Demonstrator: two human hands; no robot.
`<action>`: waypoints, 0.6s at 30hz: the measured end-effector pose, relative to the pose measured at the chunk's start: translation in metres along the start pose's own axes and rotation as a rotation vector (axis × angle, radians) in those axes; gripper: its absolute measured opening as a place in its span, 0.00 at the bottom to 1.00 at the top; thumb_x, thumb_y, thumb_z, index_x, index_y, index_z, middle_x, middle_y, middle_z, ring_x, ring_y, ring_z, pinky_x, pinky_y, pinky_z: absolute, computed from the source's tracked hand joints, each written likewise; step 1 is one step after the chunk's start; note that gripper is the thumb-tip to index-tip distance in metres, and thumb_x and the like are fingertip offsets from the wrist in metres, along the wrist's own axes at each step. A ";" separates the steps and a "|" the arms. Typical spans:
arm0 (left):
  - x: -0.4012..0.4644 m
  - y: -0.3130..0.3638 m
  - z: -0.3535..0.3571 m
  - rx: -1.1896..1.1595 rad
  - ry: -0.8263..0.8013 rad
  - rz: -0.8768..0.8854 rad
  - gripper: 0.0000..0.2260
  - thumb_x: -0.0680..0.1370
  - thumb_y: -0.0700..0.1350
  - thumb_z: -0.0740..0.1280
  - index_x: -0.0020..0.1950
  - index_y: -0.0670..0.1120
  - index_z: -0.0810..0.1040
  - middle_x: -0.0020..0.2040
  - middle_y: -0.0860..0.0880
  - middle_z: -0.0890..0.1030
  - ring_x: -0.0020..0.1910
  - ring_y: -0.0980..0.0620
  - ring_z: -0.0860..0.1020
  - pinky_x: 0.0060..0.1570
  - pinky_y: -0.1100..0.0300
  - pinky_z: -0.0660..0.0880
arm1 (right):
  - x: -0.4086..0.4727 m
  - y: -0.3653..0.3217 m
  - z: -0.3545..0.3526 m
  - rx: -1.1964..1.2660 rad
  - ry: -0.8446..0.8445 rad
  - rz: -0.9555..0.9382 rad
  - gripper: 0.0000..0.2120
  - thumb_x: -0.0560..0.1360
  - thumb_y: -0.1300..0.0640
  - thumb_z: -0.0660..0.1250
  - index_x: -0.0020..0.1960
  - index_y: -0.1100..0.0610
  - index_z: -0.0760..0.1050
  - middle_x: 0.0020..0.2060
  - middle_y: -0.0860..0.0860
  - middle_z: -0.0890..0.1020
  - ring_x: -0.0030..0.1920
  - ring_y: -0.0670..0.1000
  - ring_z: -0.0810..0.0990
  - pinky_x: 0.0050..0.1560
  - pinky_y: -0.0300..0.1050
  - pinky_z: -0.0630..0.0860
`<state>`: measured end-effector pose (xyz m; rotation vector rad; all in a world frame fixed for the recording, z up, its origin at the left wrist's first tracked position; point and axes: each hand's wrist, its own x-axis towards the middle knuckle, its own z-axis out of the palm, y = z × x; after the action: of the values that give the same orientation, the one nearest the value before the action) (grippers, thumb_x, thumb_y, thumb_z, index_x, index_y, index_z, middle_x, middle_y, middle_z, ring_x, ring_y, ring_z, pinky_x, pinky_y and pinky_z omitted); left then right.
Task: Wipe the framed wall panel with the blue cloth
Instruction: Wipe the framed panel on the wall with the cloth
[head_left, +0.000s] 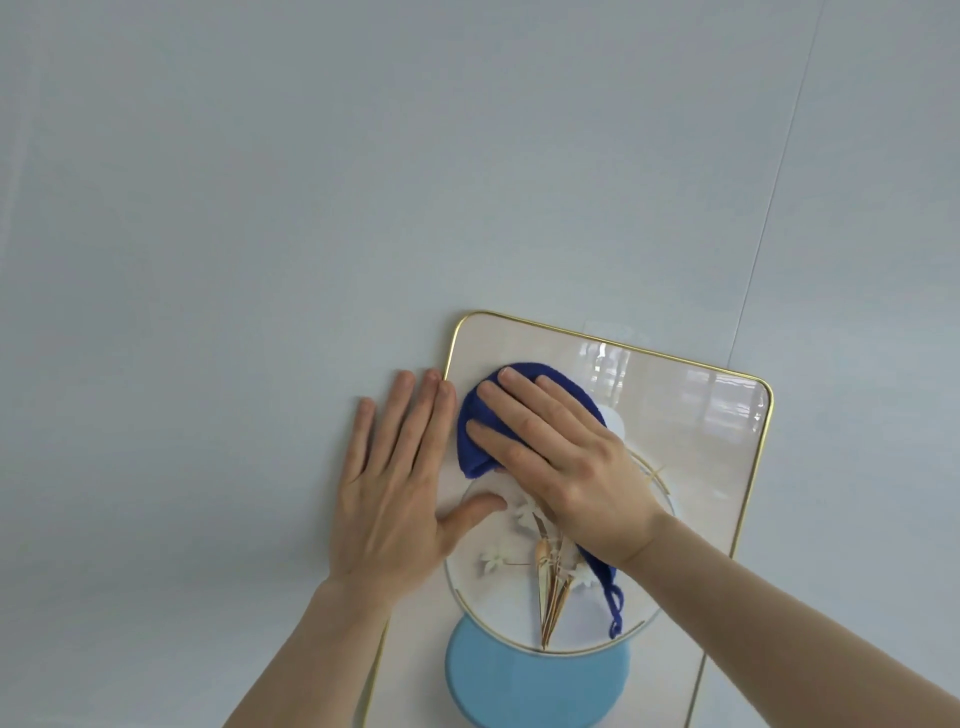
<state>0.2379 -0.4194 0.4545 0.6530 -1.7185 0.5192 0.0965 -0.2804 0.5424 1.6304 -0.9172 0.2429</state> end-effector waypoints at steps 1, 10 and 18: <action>0.000 0.000 0.000 0.001 -0.006 0.002 0.48 0.77 0.76 0.52 0.85 0.44 0.49 0.86 0.46 0.54 0.86 0.45 0.53 0.83 0.42 0.51 | 0.000 0.006 -0.003 -0.017 -0.021 -0.048 0.15 0.85 0.62 0.65 0.71 0.59 0.79 0.74 0.58 0.76 0.78 0.60 0.70 0.75 0.61 0.72; 0.001 0.003 0.001 -0.023 0.026 -0.027 0.49 0.76 0.77 0.53 0.85 0.44 0.49 0.85 0.48 0.54 0.85 0.47 0.54 0.84 0.44 0.48 | 0.006 -0.010 0.008 0.063 0.135 0.348 0.16 0.82 0.68 0.67 0.68 0.60 0.81 0.74 0.60 0.76 0.79 0.63 0.68 0.75 0.67 0.69; -0.001 0.005 0.005 -0.036 0.084 -0.047 0.48 0.77 0.76 0.55 0.86 0.45 0.49 0.86 0.48 0.56 0.85 0.48 0.54 0.84 0.45 0.50 | 0.004 -0.036 0.018 0.086 0.118 0.253 0.15 0.86 0.63 0.63 0.71 0.60 0.79 0.74 0.59 0.77 0.79 0.62 0.69 0.78 0.62 0.67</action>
<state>0.2311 -0.4192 0.4518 0.6359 -1.6268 0.4757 0.1179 -0.2985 0.5132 1.5587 -1.0333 0.5541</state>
